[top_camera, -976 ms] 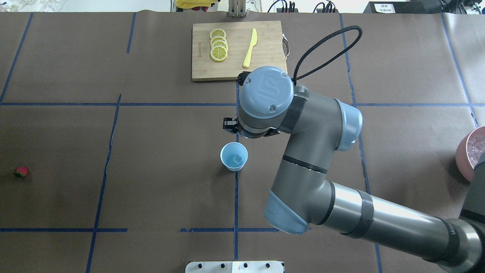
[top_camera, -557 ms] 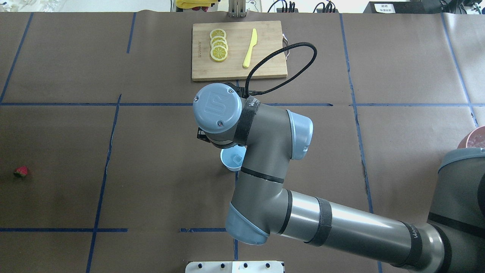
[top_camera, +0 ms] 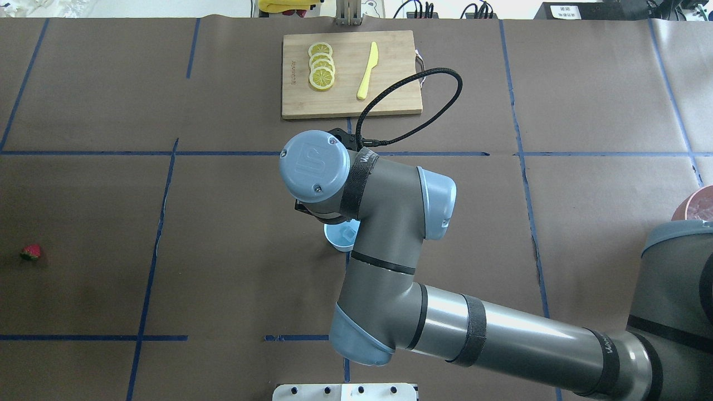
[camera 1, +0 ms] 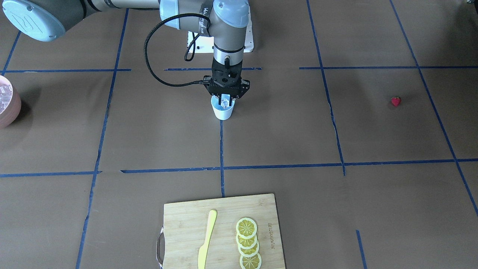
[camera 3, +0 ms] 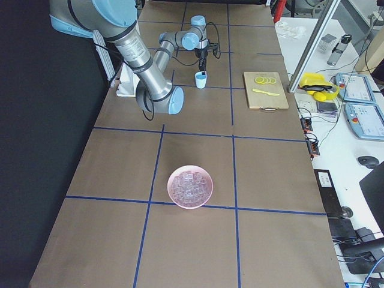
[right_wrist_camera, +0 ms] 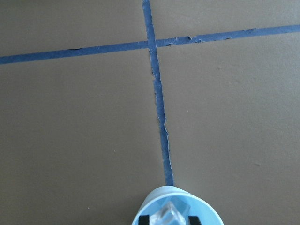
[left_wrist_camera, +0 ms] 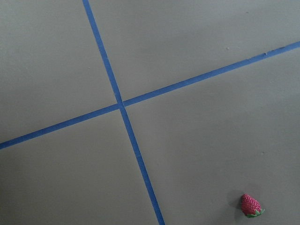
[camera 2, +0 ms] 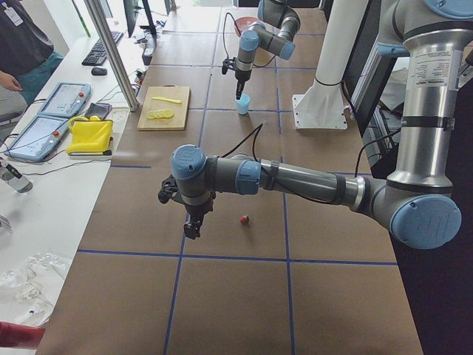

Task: Put ice and strawberries in cup
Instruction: 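Open the right gripper to drop the ice cube into the cup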

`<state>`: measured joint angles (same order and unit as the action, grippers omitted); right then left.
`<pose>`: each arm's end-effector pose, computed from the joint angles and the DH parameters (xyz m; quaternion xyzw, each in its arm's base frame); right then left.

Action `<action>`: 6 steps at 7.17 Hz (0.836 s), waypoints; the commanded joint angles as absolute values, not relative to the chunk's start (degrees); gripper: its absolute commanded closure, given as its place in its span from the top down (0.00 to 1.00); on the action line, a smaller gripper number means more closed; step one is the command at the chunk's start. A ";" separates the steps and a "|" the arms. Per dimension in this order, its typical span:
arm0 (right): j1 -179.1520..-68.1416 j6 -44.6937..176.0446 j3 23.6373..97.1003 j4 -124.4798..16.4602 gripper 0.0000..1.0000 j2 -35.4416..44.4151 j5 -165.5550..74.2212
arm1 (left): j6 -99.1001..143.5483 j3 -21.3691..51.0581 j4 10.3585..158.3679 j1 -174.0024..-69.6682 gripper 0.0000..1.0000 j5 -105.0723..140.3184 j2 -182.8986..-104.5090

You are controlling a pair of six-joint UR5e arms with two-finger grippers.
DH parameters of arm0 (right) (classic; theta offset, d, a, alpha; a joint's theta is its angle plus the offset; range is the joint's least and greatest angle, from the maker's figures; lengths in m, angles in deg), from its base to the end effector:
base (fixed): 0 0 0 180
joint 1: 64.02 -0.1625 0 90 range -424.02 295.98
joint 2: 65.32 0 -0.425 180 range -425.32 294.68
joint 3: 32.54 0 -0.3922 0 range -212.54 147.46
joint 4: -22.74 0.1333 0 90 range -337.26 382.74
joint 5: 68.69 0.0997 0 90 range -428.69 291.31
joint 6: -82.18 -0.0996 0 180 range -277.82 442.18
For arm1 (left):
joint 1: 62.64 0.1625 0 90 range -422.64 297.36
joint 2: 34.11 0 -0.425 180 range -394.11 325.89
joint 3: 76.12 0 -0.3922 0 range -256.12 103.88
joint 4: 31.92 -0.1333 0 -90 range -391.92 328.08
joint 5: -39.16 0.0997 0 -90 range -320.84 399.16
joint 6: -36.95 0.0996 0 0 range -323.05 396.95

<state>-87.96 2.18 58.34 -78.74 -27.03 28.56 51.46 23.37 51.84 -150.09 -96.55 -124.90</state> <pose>-0.6017 -0.3992 0.1232 0.0456 -0.3524 0.0914 0.9303 -0.0399 -0.4984 0.5798 0.0727 0.3827 0.1501 0.9087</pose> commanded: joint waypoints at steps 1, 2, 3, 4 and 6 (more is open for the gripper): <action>-87.31 2.81 59.48 -79.73 0.79 -25.87 28.52 | 51.37 23.28 51.84 -149.92 1.00 -96.55 -124.90; -87.05 2.90 60.27 -80.70 0.96 -25.68 28.61 | 51.37 23.28 51.84 -149.57 1.00 -96.55 -124.90; -86.69 2.90 60.62 -80.80 0.96 -25.68 28.61 | 51.37 23.37 51.84 -149.56 1.00 -96.55 -124.90; -86.69 2.99 61.06 -80.80 0.96 -25.77 28.78 | 51.37 23.37 51.84 -149.56 1.00 -96.55 -124.90; -87.30 10.05 69.27 -84.63 0.98 -22.98 29.22 | 51.37 23.37 51.84 -149.56 1.00 -96.55 -124.90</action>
<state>-86.88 5.12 64.19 -81.88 -24.80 29.02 51.37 23.36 51.84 -149.57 -96.55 -124.90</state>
